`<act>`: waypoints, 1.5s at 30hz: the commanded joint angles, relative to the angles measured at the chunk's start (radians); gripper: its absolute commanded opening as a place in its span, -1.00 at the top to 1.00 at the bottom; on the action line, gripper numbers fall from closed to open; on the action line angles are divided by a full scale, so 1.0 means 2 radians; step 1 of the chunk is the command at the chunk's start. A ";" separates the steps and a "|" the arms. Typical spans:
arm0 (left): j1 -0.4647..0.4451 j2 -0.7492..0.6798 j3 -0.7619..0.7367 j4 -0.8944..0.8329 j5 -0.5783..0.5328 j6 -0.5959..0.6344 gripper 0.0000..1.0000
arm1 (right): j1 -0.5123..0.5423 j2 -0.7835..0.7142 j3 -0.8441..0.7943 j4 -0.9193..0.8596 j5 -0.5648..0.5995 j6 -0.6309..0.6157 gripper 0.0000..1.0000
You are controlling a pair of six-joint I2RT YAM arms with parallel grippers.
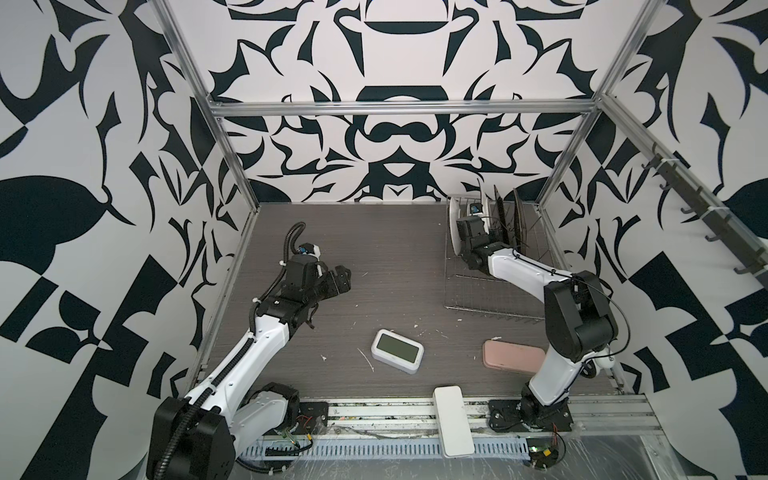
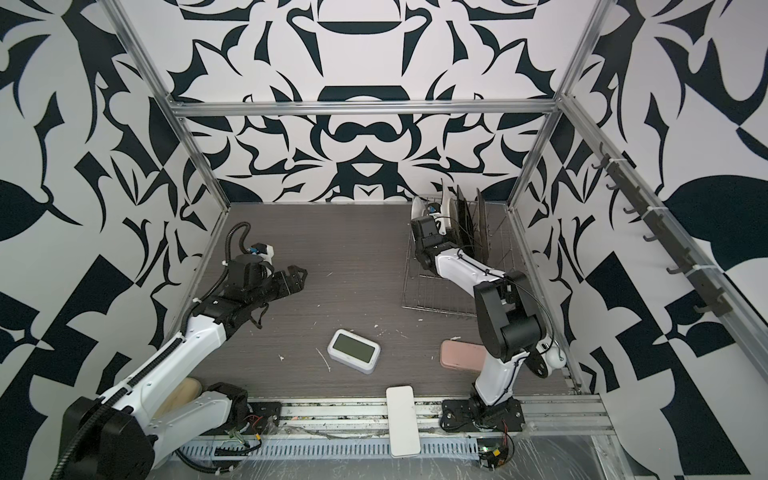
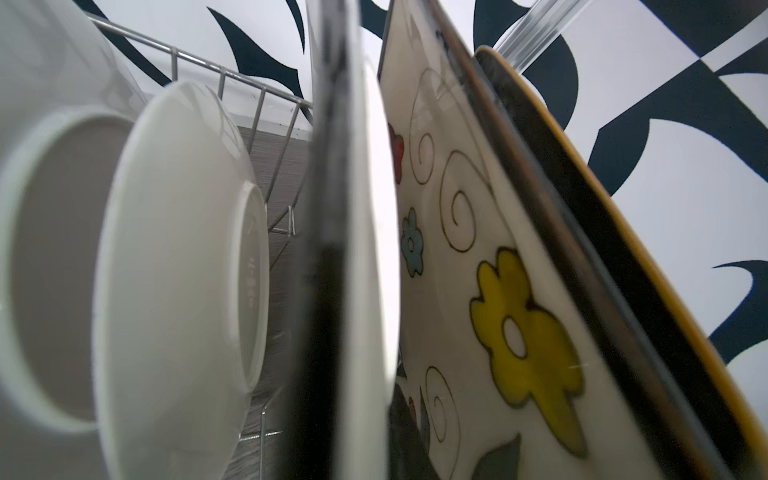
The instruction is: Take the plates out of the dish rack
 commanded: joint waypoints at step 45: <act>-0.001 -0.019 -0.009 -0.011 -0.004 -0.008 -0.94 | 0.015 -0.046 -0.001 0.051 0.023 -0.077 1.00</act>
